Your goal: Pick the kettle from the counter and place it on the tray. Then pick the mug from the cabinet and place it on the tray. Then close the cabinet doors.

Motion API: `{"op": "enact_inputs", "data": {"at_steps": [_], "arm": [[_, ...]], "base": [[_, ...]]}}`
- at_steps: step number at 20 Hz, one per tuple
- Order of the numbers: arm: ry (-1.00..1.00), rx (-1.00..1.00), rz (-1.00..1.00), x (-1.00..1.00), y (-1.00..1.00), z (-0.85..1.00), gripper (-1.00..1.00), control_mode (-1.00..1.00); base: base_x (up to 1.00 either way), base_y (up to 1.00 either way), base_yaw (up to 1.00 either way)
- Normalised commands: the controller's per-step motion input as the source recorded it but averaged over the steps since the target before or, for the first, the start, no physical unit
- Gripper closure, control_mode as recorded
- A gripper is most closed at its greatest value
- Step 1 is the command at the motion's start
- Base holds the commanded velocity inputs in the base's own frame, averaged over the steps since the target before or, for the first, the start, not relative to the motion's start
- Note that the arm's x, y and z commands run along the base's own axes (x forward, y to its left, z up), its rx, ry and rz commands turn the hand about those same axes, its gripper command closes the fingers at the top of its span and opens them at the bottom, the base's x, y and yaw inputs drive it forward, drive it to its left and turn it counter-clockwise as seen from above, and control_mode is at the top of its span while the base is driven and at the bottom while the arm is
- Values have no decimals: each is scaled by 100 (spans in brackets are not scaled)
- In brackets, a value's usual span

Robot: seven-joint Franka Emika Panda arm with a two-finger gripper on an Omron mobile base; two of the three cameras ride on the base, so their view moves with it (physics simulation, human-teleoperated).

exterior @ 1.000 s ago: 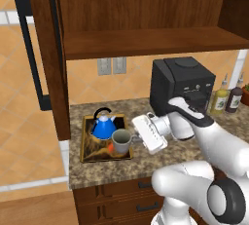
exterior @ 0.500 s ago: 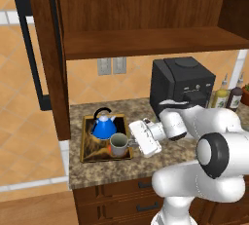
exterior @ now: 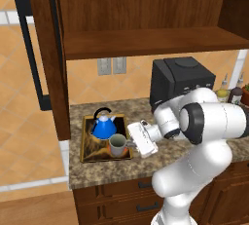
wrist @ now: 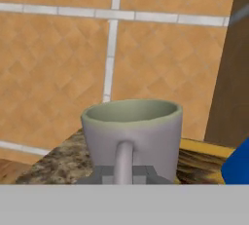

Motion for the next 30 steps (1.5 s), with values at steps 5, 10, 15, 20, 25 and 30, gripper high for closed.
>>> {"op": "enact_inputs", "data": {"at_steps": [5, 10, 15, 20, 25, 30], "arm": [[0, 3, 0, 28, 3, -21, 100, -100], [0, 0, 0, 20, 16, -19, 100, -100], [0, 0, 0, 1, 18, -12, 100, -100], [0, 0, 0, -6, 5, -4, -100, -100], [0, 0, -1, -8, 0, 1, -100, -100], [2, 0, -2, -3, 0, 9, -100, -100]], "base": [[0, 0, 0], [0, 0, 0], [0, 0, 0], [0, 0, 0], [0, 0, 0], [0, 0, 0]]}}
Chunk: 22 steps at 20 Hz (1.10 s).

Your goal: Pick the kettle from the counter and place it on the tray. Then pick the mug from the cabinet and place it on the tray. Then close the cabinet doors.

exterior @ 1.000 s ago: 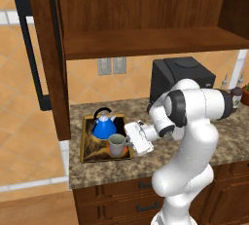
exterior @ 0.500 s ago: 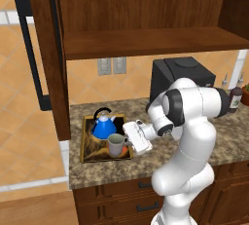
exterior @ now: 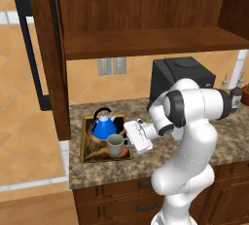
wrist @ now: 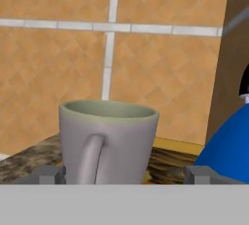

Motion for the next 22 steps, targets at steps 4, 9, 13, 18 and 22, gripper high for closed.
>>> {"op": "enact_inputs", "data": {"at_steps": [4, 9, 13, 18, 22], "arm": [[4, 0, -2, 0, 0, 0, -100, -100], [0, 2, -6, -27, -14, 11, -100, -100], [0, 1, -11, -68, -16, 37, -100, -100], [0, 0, -15, -54, 0, 73, -100, -100], [0, 0, -17, -32, 0, 100, -100, -100]], "base": [[0, 0, 0], [0, 0, 0], [0, 0, 0], [0, 0, 0], [0, 0, 0]]}}
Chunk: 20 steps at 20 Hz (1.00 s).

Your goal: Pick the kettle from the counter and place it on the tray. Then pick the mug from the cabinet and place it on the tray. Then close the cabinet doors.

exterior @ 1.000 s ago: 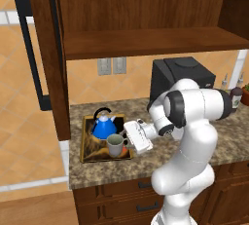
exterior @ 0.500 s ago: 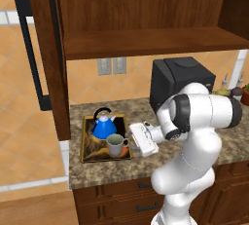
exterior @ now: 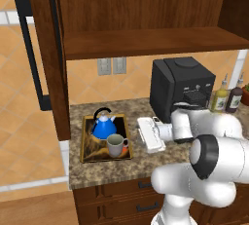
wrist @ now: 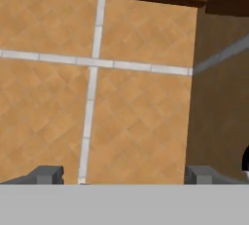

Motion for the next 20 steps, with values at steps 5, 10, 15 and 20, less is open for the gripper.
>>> {"op": "enact_inputs", "data": {"at_steps": [5, 10, 15, 20], "arm": [[0, 0, -17, -45, -4, 96, -100, -100], [0, 0, -19, -62, -3, 92, -100, -100], [0, 0, -25, -78, -6, 63, -100, -100], [0, 0, -39, -88, -14, 20, -100, -100]], "base": [[0, 0, 0], [0, 0, 0], [0, 0, 0], [0, 0, 0]]}}
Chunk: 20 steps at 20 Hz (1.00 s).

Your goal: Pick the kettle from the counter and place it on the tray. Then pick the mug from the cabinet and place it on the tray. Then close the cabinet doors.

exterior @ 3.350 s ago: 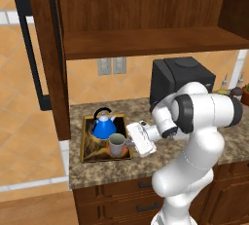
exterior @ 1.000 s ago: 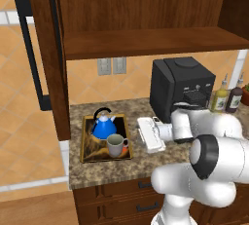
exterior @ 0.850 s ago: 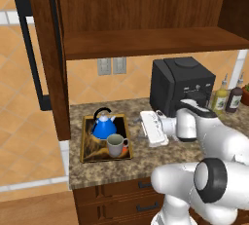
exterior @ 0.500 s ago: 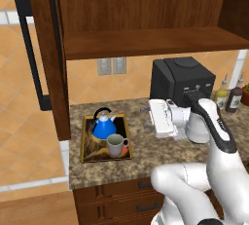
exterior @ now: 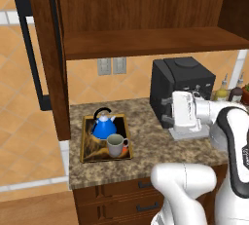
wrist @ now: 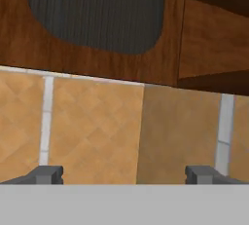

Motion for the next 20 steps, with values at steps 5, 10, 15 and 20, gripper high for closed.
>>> {"op": "enact_inputs", "data": {"at_steps": [5, 10, 15, 20], "arm": [[0, 0, -29, -39, -19, 14, -100, -100], [-7, 4, -2, -19, -15, -4, -100, -100], [-17, 24, -22, -72, -67, -10, -100, -100], [-19, 27, -31, -56, -56, 6, -100, -100]], "base": [[0, 0, 0], [0, 0, 0], [0, 0, 0], [0, 0, 0]]}}
